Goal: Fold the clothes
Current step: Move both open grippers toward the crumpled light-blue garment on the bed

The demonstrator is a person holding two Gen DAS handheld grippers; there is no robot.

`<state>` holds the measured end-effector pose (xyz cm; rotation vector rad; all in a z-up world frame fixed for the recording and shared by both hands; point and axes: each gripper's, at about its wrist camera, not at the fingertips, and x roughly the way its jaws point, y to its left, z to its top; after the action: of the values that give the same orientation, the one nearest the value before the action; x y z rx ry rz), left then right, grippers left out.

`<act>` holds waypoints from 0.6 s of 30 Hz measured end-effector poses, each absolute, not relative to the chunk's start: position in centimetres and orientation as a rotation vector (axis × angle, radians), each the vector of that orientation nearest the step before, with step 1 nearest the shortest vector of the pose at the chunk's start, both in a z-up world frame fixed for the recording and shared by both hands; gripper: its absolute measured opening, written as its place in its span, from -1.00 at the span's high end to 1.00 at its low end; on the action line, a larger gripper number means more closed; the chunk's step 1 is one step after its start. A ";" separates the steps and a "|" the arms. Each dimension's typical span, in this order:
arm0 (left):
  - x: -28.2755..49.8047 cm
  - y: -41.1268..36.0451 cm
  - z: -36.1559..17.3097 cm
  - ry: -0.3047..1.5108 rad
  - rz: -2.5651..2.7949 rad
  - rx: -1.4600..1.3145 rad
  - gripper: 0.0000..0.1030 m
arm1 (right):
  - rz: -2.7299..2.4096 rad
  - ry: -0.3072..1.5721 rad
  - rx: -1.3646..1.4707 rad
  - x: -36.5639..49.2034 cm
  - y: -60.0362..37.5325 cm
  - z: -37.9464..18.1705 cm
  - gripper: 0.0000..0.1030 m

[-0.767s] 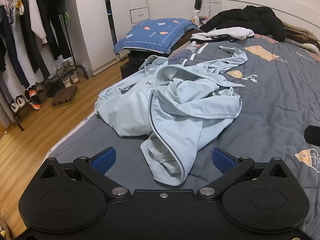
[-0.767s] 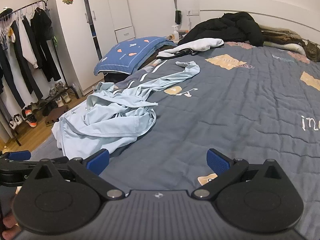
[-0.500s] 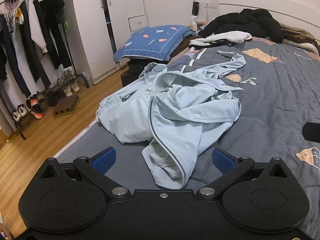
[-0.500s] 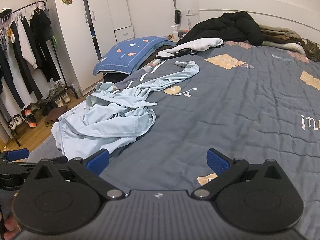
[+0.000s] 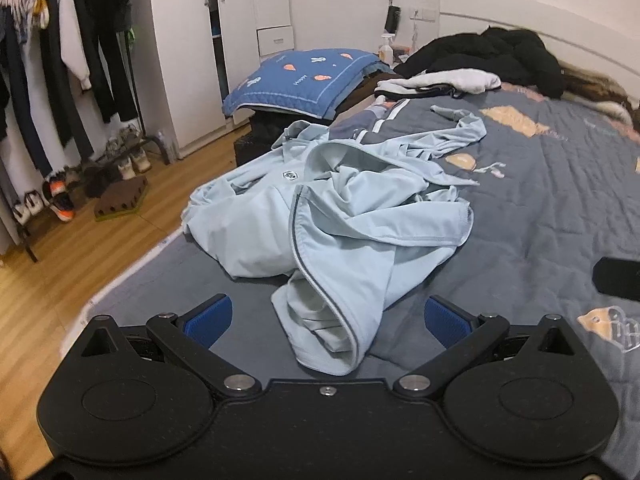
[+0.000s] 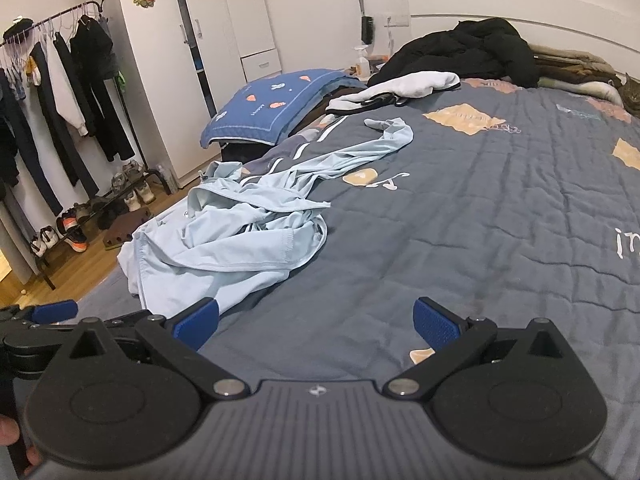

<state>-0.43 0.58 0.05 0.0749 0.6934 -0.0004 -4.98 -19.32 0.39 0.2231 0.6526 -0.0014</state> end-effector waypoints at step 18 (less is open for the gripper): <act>-0.2 1.2 -0.2 0.696 0.035 0.100 -1.00 | 0.080 0.631 0.210 -5.3 -18.0 1.5 -1.00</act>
<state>-0.18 1.22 -0.24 0.0997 0.6956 0.0349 -5.31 -18.02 1.54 0.2103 0.6314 0.0797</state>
